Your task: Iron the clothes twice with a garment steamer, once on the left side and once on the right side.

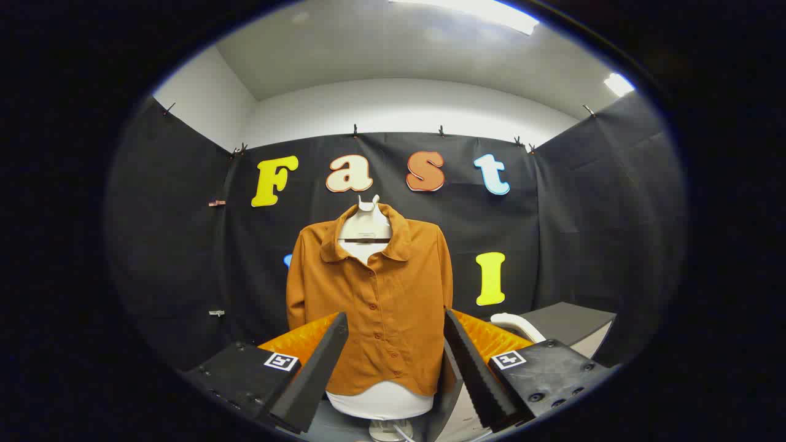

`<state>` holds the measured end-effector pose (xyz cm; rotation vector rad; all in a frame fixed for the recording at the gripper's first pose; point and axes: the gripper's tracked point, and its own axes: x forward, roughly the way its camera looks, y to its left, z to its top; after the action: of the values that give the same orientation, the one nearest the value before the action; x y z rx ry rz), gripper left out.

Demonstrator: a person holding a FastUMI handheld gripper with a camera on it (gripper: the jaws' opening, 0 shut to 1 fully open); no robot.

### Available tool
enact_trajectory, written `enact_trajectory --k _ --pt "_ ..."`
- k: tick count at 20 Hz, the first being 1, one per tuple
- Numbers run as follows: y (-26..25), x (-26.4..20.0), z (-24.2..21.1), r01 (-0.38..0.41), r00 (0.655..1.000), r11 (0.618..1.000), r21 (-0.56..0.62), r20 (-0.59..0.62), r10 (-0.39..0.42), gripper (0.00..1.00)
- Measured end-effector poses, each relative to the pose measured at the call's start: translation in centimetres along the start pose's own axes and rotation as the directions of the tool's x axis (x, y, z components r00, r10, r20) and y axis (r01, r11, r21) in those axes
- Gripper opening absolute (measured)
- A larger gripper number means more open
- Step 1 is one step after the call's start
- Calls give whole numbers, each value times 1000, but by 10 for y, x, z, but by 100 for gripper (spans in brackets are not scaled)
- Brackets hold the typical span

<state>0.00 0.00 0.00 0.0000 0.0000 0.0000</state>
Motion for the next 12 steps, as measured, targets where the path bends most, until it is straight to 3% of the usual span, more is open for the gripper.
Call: enact_trajectory --k 12 --pt "-1 11 -4 19 1000 1000 3 -9 -19 98"
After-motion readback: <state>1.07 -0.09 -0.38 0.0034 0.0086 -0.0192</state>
